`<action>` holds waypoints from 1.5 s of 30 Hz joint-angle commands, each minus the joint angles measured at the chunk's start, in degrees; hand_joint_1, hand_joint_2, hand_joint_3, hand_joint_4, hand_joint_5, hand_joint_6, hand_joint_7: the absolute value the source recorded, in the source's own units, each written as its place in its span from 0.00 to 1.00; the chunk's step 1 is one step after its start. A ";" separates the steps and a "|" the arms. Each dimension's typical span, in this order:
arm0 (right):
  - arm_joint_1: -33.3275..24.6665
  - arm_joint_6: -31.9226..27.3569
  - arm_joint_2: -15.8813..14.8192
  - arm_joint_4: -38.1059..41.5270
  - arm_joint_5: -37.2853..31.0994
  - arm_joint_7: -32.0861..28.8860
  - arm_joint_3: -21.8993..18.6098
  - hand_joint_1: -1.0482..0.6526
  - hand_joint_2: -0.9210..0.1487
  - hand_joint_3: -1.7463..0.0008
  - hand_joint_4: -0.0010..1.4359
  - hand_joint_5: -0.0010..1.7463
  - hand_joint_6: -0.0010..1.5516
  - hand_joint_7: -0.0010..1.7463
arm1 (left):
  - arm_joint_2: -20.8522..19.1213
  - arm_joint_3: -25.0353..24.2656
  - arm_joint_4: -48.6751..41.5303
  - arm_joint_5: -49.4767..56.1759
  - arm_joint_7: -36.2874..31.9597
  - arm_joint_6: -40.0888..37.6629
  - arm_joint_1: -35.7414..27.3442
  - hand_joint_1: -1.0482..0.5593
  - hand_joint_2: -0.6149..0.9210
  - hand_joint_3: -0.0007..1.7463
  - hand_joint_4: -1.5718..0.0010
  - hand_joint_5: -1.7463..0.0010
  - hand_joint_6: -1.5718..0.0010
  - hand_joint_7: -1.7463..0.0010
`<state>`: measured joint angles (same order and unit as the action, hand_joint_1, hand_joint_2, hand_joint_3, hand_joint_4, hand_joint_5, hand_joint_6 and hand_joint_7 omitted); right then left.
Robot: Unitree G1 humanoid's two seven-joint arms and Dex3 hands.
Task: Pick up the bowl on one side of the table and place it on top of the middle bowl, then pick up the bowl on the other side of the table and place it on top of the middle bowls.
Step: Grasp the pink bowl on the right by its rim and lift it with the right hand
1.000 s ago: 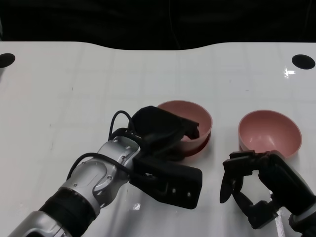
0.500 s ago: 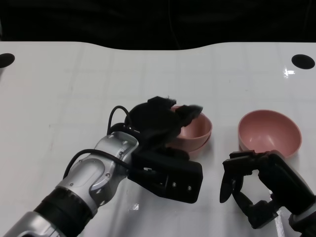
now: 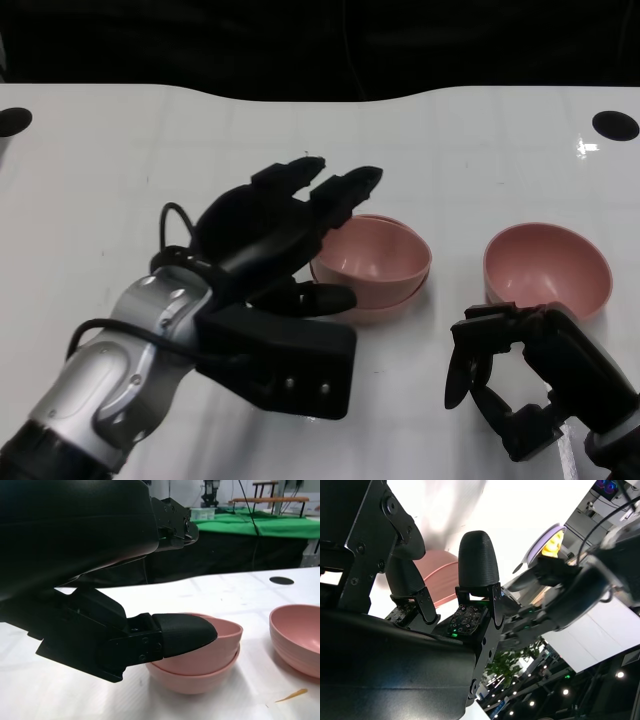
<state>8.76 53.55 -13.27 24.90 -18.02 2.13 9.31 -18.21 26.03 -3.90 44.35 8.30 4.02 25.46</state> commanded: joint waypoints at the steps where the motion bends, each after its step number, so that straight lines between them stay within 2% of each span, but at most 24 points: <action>1: -0.06 0.17 -0.82 -0.42 0.16 -0.34 -0.57 0.80 0.86 0.02 0.73 0.93 0.67 0.69 | -1.94 -2.88 2.32 -1.82 -3.10 2.99 -3.80 0.12 1.00 0.41 0.94 0.97 0.96 0.98; 3: -0.11 -0.01 -0.70 -0.48 -0.10 -0.58 -0.65 0.80 0.87 0.02 0.74 0.95 0.67 0.69 | -2.75 -4.96 3.01 -3.24 -6.01 6.18 -6.43 0.15 1.00 0.36 0.90 0.89 0.90 0.96; 5: -0.12 0.10 -0.60 -0.46 -0.37 -0.91 -0.72 0.81 0.88 0.02 0.74 0.96 0.67 0.69 | -3.28 -6.53 3.47 -3.99 -8.41 8.61 -8.68 0.17 1.00 0.33 0.97 0.68 0.87 0.95; 7: -0.24 -0.15 -0.59 -0.64 -0.51 -1.01 -0.73 0.82 0.88 0.02 0.73 0.96 0.68 0.69 | -3.68 -7.85 3.91 -4.45 -10.65 10.82 -10.83 0.18 1.00 0.32 0.99 0.61 0.85 0.95; 9: -0.41 -0.56 -0.62 -0.91 -0.42 -0.87 -0.67 0.81 0.88 0.02 0.72 0.97 0.67 0.69 | -4.34 -9.30 4.31 -4.72 -13.79 13.82 -13.39 0.22 1.00 0.30 0.96 0.57 0.81 0.94; 13: -0.41 -0.51 -0.60 -1.03 -0.46 -0.94 -0.64 0.82 0.88 0.02 0.72 0.98 0.67 0.69 | -5.29 -11.58 3.59 -4.92 -19.26 19.57 -17.52 0.26 1.00 0.26 0.91 0.53 0.77 0.92; 16: -0.39 -0.48 -0.64 -1.05 -0.47 -1.02 -0.72 0.81 0.89 0.01 0.72 0.99 0.67 0.69 | -4.66 -13.48 2.54 -7.32 -22.56 23.74 -21.13 0.34 1.00 0.18 0.84 0.50 0.70 0.90; 18: -0.40 -0.71 -0.77 -1.12 -0.36 -0.80 -0.70 0.81 0.89 0.01 0.72 0.99 0.67 0.69 | -3.84 -14.34 2.19 -9.92 -23.02 25.70 -23.12 0.40 1.00 0.15 0.79 0.48 0.66 0.88; 20: -0.40 -0.79 -0.81 -1.14 -0.31 -0.72 -0.68 0.80 0.89 0.01 0.71 0.99 0.67 0.69 | -3.50 -14.75 1.99 -10.74 -22.91 26.55 -23.70 0.42 1.00 0.14 0.77 0.48 0.64 0.88; 45: -0.42 -0.84 -0.82 -1.18 -0.31 -0.73 -0.66 0.80 0.89 0.01 0.71 0.99 0.67 0.69 | -2.53 -15.96 1.57 -10.41 -22.01 27.77 -23.86 0.42 1.00 0.14 0.75 0.49 0.63 0.89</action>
<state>8.67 53.00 -13.30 24.08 -18.73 1.67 9.24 -20.55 10.83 -1.80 34.21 -13.61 31.41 1.92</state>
